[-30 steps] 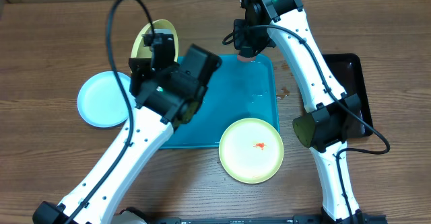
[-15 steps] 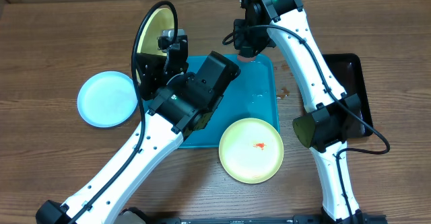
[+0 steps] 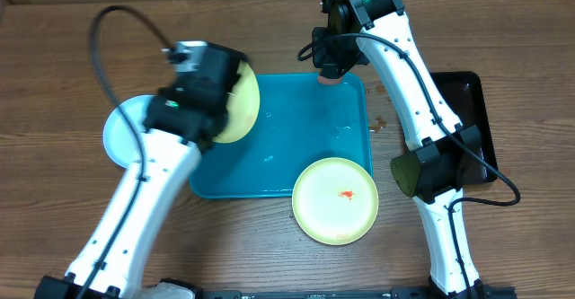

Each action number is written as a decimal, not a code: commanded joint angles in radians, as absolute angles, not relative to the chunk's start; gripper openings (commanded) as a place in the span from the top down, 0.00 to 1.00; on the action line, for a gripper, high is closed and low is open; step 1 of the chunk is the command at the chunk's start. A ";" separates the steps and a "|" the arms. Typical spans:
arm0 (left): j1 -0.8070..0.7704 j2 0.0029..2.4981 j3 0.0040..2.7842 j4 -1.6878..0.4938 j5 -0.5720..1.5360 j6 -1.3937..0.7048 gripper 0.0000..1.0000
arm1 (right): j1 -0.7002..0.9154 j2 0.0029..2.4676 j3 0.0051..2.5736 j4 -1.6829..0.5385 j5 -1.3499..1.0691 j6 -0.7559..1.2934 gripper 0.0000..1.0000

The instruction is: Clean dirty plates on tray and stack at the side

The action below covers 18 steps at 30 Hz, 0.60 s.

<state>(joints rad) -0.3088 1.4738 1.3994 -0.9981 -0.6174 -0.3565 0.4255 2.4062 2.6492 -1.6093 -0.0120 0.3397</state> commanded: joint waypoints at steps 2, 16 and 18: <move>-0.065 1.488 1.387 -0.991 -0.162 -0.275 0.96 | 0.423 2.384 2.678 -1.608 -0.023 0.337 0.96; 0.512 1.723 1.277 -0.868 0.136 -0.272 0.96 | 0.423 2.384 2.678 -1.626 -0.028 0.337 0.96; 0.537 1.761 1.277 -0.842 0.146 -0.273 0.96 | 0.423 2.384 2.678 -1.626 -0.028 0.337 0.96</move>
<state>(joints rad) 0.5076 1.7153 1.2819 -0.8665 0.0650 -0.2878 0.4252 2.4062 2.6492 -1.6264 -0.0223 0.3397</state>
